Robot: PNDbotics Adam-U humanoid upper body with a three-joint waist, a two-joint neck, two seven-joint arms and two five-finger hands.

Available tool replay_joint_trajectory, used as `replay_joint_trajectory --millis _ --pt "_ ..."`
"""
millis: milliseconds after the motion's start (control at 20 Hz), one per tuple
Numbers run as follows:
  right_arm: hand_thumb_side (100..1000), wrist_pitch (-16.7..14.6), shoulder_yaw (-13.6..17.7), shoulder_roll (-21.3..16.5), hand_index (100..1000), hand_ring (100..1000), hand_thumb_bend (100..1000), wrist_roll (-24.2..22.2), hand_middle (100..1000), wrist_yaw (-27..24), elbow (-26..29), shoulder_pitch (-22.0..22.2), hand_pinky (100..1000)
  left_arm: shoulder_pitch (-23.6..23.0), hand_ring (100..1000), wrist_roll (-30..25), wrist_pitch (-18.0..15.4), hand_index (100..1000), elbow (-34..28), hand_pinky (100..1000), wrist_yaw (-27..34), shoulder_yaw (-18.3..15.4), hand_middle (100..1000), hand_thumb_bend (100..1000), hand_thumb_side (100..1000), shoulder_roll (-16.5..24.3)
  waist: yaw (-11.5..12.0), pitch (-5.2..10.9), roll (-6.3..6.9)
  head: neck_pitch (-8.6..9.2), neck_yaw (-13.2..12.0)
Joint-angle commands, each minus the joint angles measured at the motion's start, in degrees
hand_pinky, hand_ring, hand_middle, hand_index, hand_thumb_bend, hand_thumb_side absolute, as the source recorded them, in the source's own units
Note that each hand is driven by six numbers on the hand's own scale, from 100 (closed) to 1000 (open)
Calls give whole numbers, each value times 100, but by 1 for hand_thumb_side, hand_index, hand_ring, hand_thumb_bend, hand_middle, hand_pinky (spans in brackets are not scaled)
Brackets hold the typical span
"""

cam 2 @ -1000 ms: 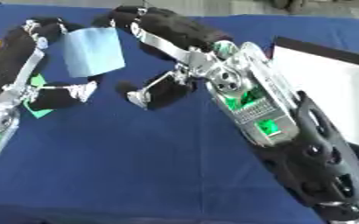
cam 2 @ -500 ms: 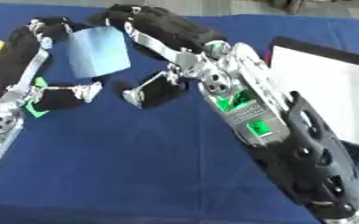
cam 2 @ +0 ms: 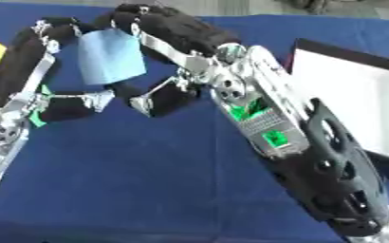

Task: Pick up the objects with one hand, pass them to the other hand, and then place them into the box on the other side of the table.

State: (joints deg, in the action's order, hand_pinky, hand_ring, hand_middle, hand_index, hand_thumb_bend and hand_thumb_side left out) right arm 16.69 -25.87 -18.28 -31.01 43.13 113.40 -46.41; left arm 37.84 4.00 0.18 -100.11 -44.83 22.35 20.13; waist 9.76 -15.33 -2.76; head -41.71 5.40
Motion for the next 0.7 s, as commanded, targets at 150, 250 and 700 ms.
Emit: replay_joint_trajectory --millis 150,250,700 --pt "100 167 12 13 905 990 195 36 865 139 119 -88 891 64 487 202 -92 583 -33 678 83 -4 491 100 258 47 -18 158 8 -23 -32" --pt "100 202 4 14 879 984 180 34 838 147 119 -82 887 59 486 269 -131 583 -25 676 111 5 490 100 258 45 -15 157 6 -23 -34" --pt "100 219 -2 -60 858 975 181 -5 813 69 119 -14 883 45 482 491 -468 583 -3 671 376 40 488 100 273 33 -4 138 9 -47 -20"
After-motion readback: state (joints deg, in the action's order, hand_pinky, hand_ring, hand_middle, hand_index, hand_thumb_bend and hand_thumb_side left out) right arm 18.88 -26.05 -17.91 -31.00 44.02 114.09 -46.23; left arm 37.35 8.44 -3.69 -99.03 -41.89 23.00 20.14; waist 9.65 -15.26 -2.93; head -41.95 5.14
